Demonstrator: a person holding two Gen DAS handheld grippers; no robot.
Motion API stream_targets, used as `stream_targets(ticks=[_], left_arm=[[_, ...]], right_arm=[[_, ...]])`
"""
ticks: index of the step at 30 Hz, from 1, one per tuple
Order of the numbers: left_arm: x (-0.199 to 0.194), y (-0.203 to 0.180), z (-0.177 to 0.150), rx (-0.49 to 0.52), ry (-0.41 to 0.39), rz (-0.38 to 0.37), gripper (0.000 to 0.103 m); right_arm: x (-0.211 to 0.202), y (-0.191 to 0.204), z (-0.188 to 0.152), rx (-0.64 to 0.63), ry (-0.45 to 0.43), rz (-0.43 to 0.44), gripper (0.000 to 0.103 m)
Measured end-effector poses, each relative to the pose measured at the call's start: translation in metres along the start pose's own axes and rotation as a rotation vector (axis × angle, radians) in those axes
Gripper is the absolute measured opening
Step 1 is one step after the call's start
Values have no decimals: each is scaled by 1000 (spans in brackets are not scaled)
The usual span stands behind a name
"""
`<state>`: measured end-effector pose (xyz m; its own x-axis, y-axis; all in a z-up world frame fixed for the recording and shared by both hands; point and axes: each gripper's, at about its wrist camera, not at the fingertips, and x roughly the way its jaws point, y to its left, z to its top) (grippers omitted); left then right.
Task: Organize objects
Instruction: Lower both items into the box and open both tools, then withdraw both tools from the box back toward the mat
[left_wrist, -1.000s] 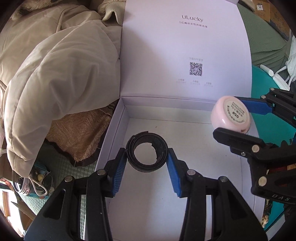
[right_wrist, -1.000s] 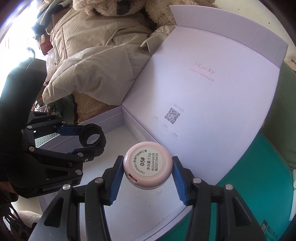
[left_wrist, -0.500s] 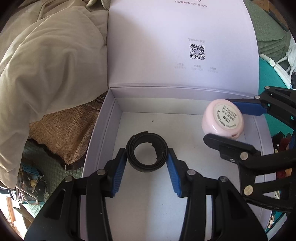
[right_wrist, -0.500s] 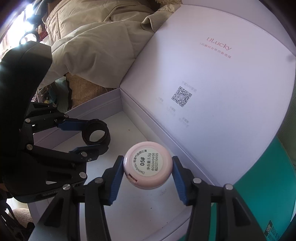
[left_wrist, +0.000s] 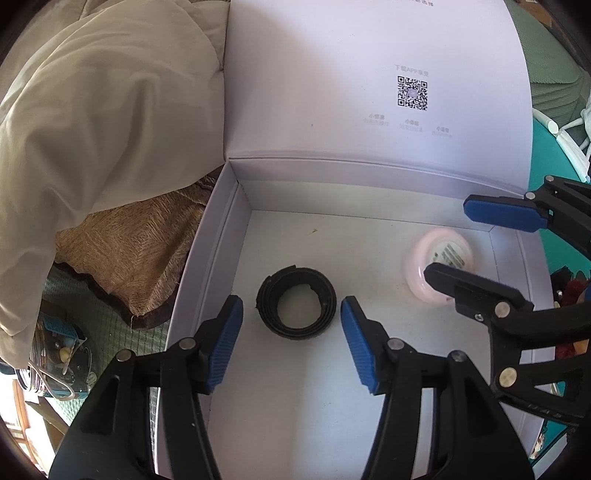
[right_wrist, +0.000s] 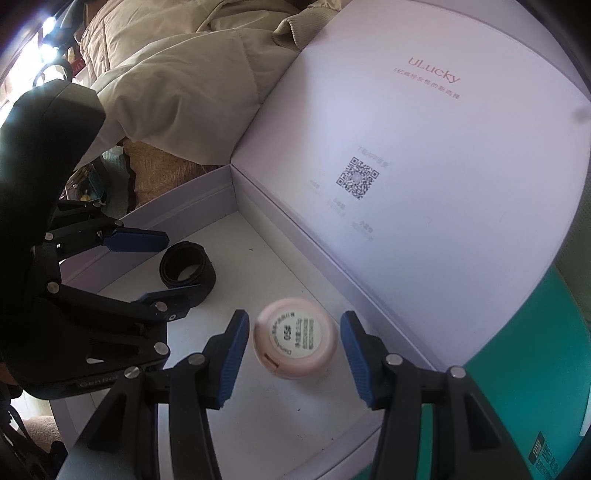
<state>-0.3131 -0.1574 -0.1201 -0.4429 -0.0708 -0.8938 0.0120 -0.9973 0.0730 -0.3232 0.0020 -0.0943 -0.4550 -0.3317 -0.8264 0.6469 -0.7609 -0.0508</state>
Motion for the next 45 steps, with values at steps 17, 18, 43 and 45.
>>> stream_targets(ticks=[17,18,43,45], left_arm=[[-32,1,-10,-13,-66,0,55],[-36,1,-11,-16,-71,-1,55],[-191,4,1,-4,-239,40,55],[-202,1,-1,-2,-251,44,55]], right_arm=[[-34,9,1,-4,-43,-24,57],[-38,10,3,-4,-48,-26,57],[-159,24,10,-24,-195,-100,57],[-168,26,9,-26,-206,-106,57]])
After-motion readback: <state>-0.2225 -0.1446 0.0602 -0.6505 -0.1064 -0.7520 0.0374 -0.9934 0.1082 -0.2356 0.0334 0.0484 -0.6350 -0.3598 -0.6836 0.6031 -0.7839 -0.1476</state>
